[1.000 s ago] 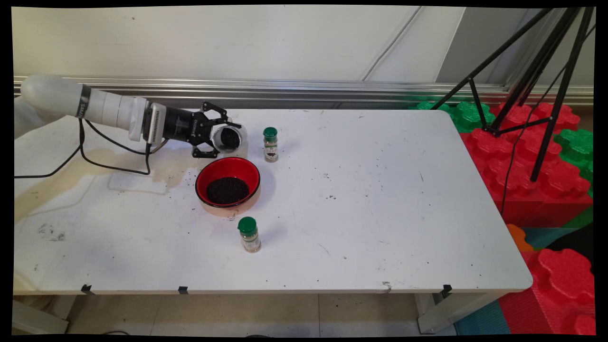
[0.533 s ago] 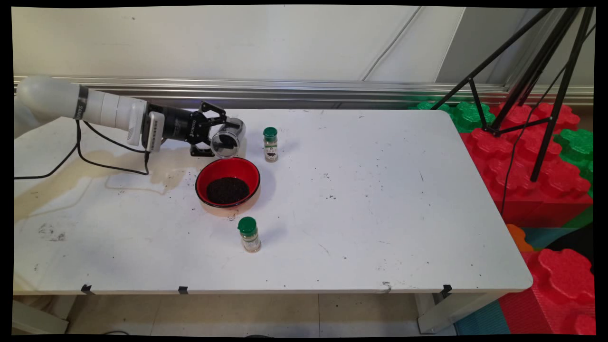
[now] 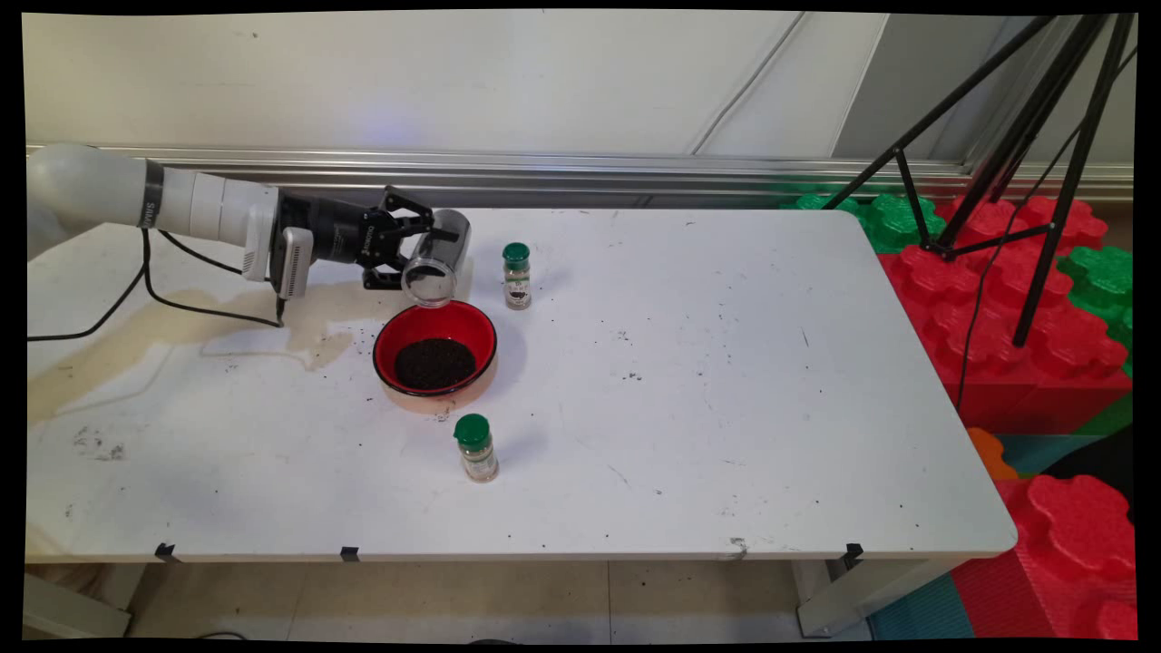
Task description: Pour the black seasoning powder in the red bowl
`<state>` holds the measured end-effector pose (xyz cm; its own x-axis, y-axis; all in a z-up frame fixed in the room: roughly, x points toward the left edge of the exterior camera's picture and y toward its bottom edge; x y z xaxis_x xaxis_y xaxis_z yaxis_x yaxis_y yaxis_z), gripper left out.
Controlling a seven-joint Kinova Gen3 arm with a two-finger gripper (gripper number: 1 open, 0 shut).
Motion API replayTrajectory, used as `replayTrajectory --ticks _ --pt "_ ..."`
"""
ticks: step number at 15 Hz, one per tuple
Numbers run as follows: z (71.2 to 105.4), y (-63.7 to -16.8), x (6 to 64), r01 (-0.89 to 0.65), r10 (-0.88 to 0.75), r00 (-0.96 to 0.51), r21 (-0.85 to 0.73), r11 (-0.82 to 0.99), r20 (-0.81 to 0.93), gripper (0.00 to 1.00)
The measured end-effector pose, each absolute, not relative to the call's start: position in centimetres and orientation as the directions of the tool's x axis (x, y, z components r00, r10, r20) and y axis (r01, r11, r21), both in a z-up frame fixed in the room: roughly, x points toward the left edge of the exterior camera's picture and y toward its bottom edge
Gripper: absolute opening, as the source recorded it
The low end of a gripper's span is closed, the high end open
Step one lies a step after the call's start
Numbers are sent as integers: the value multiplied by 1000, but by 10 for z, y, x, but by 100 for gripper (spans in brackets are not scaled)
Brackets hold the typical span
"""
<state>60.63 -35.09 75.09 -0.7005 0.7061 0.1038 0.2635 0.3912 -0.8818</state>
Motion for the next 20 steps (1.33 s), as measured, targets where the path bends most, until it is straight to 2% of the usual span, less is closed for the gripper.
replayTrajectory --ticks 20 --pt "771 -344 590 540 765 -550 -841 19 -335 0"
